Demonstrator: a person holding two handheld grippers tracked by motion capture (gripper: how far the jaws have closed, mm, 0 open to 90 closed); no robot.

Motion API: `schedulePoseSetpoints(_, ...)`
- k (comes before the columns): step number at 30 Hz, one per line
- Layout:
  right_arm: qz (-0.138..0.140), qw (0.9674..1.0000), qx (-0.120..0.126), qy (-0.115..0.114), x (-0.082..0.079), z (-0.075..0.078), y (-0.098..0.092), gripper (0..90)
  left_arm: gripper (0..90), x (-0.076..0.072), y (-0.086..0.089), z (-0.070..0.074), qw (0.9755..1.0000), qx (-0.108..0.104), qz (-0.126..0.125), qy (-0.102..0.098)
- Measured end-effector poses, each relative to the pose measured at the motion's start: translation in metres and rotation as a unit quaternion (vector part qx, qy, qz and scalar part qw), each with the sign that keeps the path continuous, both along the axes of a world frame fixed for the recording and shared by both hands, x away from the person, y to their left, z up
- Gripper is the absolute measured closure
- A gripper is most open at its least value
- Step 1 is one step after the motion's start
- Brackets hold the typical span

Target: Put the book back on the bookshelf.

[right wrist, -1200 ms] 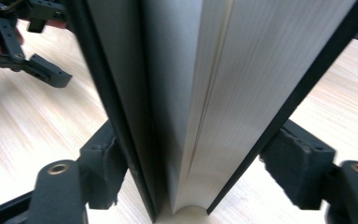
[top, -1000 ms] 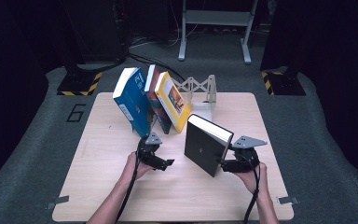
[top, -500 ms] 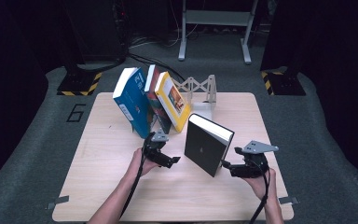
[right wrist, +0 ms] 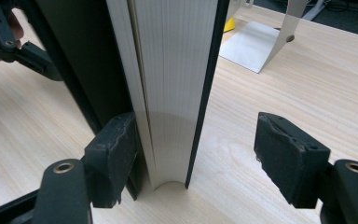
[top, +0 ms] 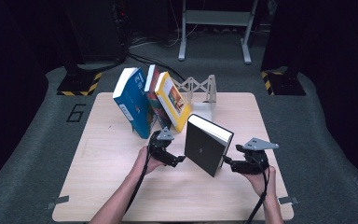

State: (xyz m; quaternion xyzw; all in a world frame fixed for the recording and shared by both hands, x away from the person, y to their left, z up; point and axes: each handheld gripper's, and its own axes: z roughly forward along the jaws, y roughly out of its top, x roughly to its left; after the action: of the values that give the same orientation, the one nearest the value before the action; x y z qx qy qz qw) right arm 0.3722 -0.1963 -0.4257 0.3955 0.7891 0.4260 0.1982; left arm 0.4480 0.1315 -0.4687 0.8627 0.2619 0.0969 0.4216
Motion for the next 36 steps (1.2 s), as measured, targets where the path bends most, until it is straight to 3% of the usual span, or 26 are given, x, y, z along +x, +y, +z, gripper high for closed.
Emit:
schedulePoseSetpoints(10, 0.001, 0.9999, -0.011, -0.003, 0.004, -0.002, 0.002, 33.5, 2.5, 0.002, -0.009, 0.001, 0.9998, -0.005, -0.017, 0.008)
schedulePoseSetpoints(14, 0.010, 0.9998, -0.013, -0.008, 0.004, -0.002, 0.004, 40.1, 2.8, 0.002, -0.013, 0.001, 0.9996, -0.002, -0.027, 0.000)
schedulePoseSetpoints(20, 0.030, 0.9992, -0.019, -0.016, 0.004, -0.002, 0.011, 51.5, 3.3, 0.004, -0.020, 0.000, 0.9991, -0.008, -0.040, 0.006)
schedulePoseSetpoints(28, 0.034, 0.9989, -0.025, -0.022, 0.002, -0.002, 0.014, 53.2, 3.8, 0.004, -0.033, 0.001, 0.9980, -0.012, -0.062, 0.008)
schedulePoseSetpoints(30, 0.033, 0.9988, -0.027, -0.023, 0.002, -0.002, 0.014, 53.2, 3.7, 0.004, -0.034, 0.001, 0.9981, -0.005, -0.062, 0.003)
schedulePoseSetpoints(36, 0.038, 0.9986, -0.027, -0.023, 0.003, -0.002, 0.013, 53.4, 3.9, 0.005, -0.035, 0.001, 0.9984, -0.011, -0.056, 0.003)
